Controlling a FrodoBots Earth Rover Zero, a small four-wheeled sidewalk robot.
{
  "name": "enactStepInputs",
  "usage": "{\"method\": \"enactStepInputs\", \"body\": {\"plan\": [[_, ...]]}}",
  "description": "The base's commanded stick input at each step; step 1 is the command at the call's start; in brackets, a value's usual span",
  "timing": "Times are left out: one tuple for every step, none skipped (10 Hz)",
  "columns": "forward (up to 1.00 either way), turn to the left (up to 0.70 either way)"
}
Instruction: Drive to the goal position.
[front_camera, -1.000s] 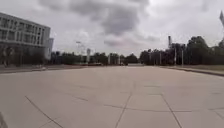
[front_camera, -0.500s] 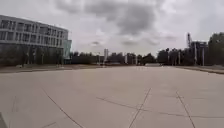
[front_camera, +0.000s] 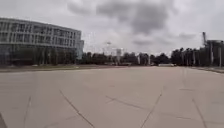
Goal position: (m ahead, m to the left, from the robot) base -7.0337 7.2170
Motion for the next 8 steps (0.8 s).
{"method": "enactStepInputs", "body": {"plan": [[0.06, 0.24], [0.06, 0.24], [0.06, 0.24], [0.06, 0.24], [0.06, 0.21], [0.06, 0.19], [0.06, 0.18], [0.06, 0.19]]}}
